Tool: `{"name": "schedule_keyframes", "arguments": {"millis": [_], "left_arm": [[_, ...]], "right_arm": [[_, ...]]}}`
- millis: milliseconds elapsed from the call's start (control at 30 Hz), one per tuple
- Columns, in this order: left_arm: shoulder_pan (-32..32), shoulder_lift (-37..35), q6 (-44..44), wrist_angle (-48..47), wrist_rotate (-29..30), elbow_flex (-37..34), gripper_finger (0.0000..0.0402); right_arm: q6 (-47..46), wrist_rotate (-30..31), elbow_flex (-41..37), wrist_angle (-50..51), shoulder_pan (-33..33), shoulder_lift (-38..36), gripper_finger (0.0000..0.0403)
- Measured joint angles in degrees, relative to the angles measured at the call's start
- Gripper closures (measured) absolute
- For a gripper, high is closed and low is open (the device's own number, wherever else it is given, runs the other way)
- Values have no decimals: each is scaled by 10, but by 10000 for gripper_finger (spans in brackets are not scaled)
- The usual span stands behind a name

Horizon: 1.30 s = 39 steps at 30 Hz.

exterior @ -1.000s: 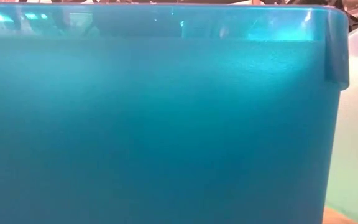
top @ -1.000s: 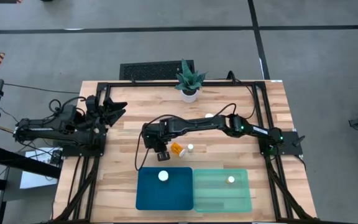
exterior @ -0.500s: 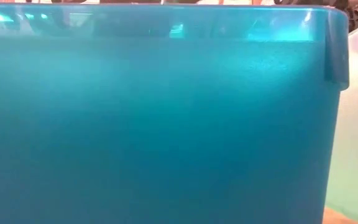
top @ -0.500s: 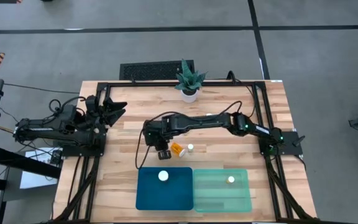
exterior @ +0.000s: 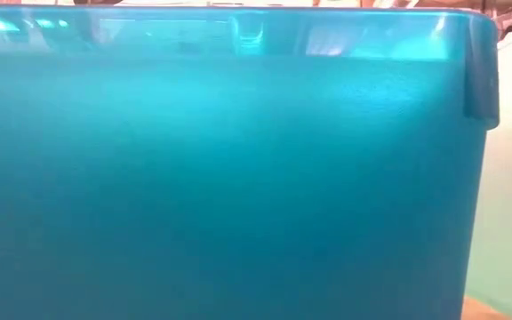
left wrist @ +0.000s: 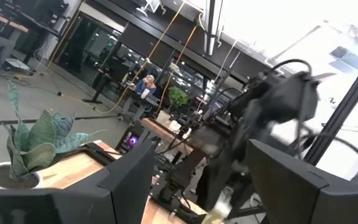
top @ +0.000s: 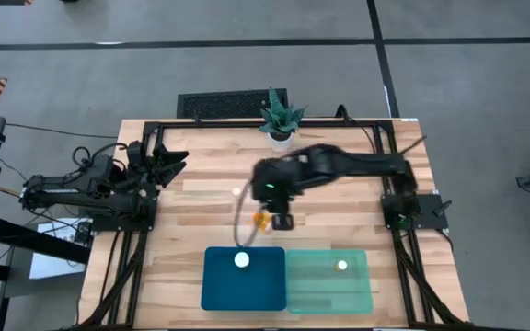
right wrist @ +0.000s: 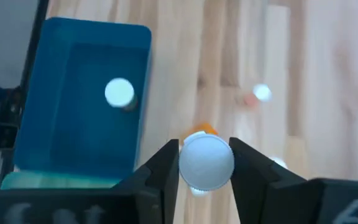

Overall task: Pick and place medicine bottles into bin by pill shape (circle, oval)
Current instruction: Put the small yellow pill bottle into the light blue bin

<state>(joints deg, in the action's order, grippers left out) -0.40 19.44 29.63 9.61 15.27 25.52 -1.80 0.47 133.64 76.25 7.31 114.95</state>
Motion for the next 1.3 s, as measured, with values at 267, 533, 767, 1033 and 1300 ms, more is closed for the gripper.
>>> {"name": "schedule_keyframes", "arguments": {"millis": [267,533,767,1033,1300], "left_arm": [[0,0,0,-1,0,0,154],[0,0,0,-1,-1,0,154],[0,0,0,-3,-1,0,154],[0,0,-3,-14,0,0,154],[0,0,-3,-28,10,0,154]], "right_arm": [[-190,174,0,135,154,-62,272],[-421,283,-1,139,327,-44,273],[-574,301,-5,136,409,17,276],[-775,292,-171,137,474,-23,270],[-952,281,-453,127,529,-244,270]]}}
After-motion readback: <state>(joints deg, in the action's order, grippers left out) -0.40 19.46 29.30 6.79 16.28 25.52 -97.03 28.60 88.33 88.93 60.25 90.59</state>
